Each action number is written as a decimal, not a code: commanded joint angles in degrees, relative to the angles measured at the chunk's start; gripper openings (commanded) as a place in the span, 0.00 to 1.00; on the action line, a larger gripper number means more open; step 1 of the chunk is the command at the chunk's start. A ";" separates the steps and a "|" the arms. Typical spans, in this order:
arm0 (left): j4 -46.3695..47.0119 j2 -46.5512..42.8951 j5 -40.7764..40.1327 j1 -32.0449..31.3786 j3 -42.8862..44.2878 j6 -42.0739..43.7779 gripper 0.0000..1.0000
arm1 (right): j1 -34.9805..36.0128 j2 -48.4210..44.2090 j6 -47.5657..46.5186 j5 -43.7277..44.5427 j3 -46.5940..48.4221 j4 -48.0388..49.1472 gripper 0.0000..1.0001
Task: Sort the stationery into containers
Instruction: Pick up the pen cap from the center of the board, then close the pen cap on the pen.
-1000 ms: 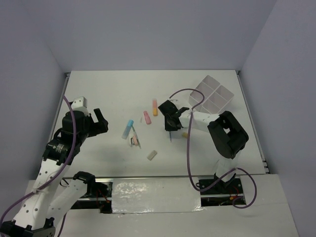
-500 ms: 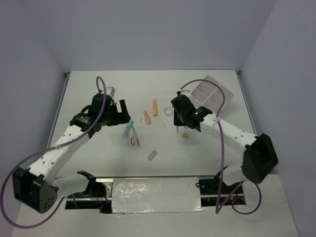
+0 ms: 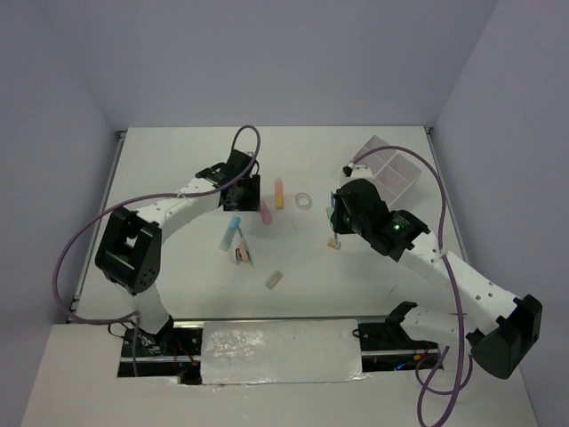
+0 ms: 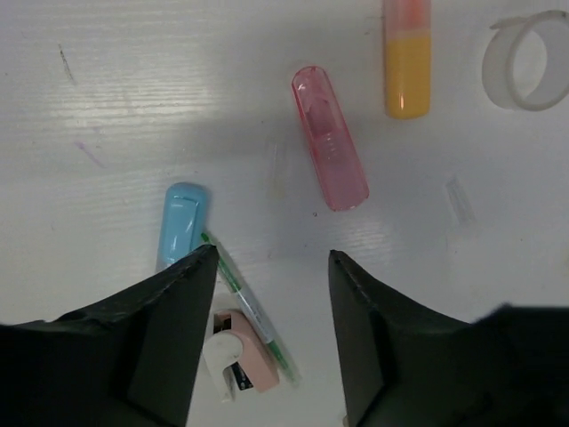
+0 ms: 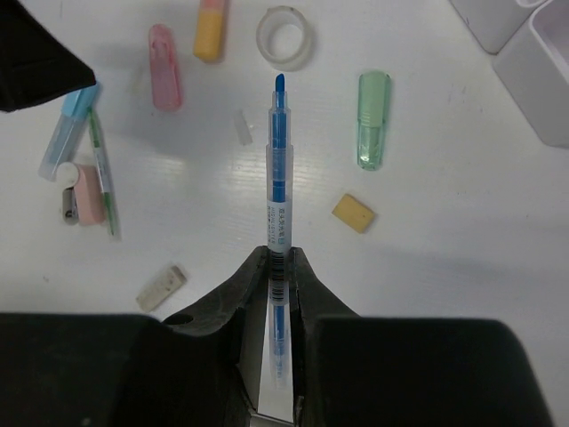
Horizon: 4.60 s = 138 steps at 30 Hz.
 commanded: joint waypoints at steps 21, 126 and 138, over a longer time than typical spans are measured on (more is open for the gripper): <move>-0.25 14.14 1.17 -0.05 8.21 4.65 0.44 | 0.54 0.03 -2.09 -3.46 -2.59 2.87 0.01; 77.18 -51.52 32.38 -2.08 -45.23 -32.52 0.01 | 25.24 -10.70 4.24 -14.71 -12.61 43.13 0.00; 77.79 -51.08 31.76 -2.08 -46.46 -32.52 0.01 | 25.24 -11.05 4.68 -14.71 -12.96 43.48 0.00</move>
